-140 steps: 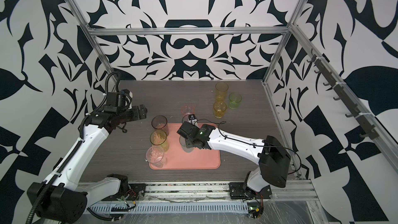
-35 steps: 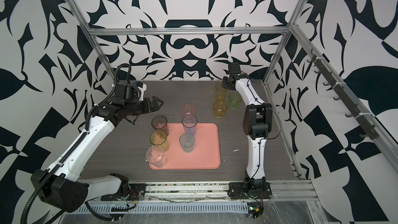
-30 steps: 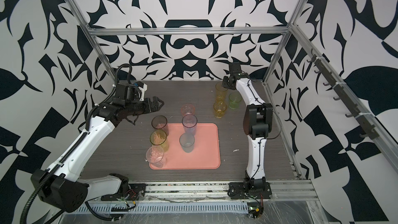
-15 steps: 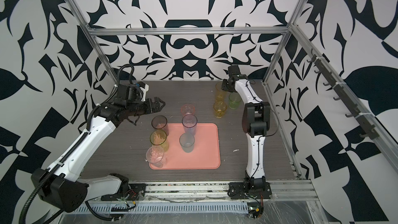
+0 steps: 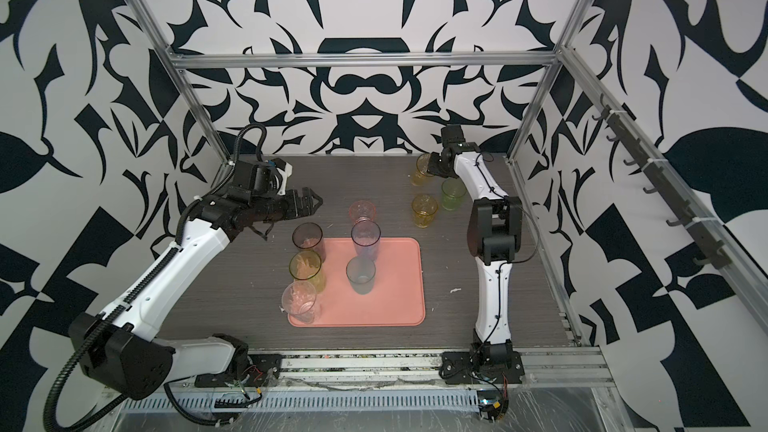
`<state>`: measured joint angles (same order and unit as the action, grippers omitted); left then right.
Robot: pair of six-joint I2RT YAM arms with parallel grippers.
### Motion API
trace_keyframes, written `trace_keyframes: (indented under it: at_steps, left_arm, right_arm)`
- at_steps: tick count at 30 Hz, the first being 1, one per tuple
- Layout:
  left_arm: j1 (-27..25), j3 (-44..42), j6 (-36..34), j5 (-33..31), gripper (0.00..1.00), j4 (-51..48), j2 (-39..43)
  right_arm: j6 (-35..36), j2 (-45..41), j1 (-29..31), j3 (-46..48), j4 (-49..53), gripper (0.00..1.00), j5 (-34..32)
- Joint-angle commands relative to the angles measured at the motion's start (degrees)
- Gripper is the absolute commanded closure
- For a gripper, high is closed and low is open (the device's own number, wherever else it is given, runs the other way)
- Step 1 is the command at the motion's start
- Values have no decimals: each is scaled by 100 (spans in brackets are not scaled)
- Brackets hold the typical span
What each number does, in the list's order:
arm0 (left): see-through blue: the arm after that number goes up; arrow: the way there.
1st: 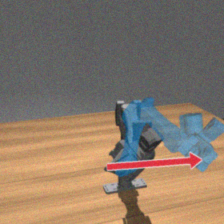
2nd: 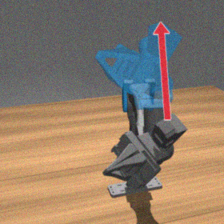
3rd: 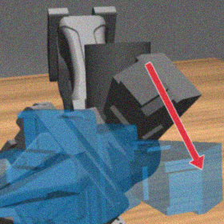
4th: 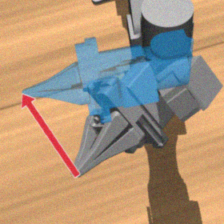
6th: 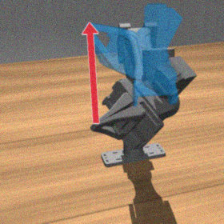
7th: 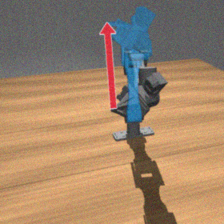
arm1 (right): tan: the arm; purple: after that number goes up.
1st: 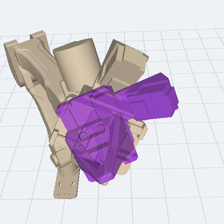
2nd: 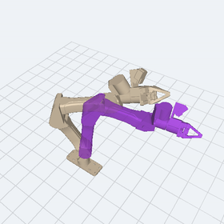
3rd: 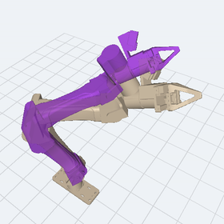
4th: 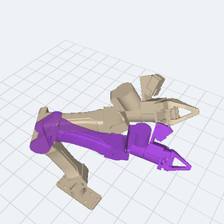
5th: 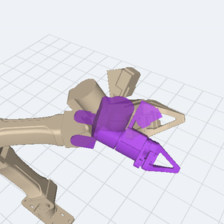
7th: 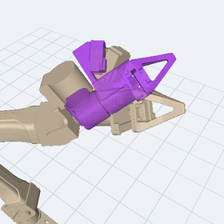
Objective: Place the glasses into the tray
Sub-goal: 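Close the right gripper on the tall yellow cup's rim and lift it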
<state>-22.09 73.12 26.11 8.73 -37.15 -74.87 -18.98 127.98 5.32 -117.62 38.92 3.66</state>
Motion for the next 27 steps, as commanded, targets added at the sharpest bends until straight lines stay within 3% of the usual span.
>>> trace_keyframes:
  at_steps: [1, 15, 27]
  left_arm:
    - [-14, 187, -19, -44, 0, -43, -1]
    - [-16, 143, -28, -84, 0, -74, 139]
    - [-20, -160, -36, 66, 1, -12, 715]
  right_arm:
    - [-55, -361, -14, -375, 38, 100, 143]
    - [-46, -847, -11, -737, 1320, 100, 319]
    - [-6, -2007, 255, -215, 2053, 100, 38]
